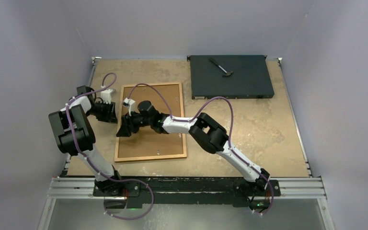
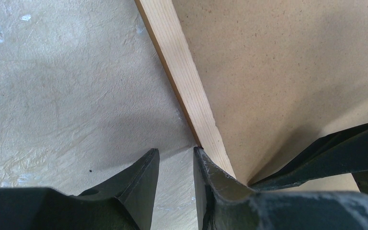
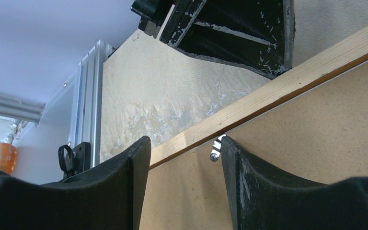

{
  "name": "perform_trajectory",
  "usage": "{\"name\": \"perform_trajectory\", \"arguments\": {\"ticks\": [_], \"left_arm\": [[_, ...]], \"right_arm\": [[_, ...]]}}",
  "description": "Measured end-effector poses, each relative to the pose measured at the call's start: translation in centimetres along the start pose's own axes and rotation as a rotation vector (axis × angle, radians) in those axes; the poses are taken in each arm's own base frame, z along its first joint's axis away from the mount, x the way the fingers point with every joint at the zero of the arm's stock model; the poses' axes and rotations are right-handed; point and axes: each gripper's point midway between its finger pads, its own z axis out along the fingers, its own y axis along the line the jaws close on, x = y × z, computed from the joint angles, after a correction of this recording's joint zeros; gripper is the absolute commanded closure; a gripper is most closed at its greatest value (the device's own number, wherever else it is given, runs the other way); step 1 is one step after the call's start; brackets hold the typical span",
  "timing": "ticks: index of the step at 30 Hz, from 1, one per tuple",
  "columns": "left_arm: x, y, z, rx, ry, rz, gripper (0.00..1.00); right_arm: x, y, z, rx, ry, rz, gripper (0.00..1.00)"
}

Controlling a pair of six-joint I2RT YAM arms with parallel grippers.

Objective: Put the photo into the frame

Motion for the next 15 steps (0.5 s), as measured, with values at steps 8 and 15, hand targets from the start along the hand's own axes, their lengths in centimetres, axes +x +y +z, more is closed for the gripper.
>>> {"name": "perform_trajectory", "arguments": {"ticks": [8, 15], "left_arm": [[-0.1, 0.0, 0.0, 0.002, 0.003, -0.005, 0.7], [-0.1, -0.1, 0.2, 0.012, 0.001, -0.012, 0.79]], "right_arm": [[0.2, 0.5, -0.2, -0.026, 0.012, -0.007, 0.33], [0.0, -0.5, -2.1, -0.003, 0.001, 0.012, 0.33]]}}
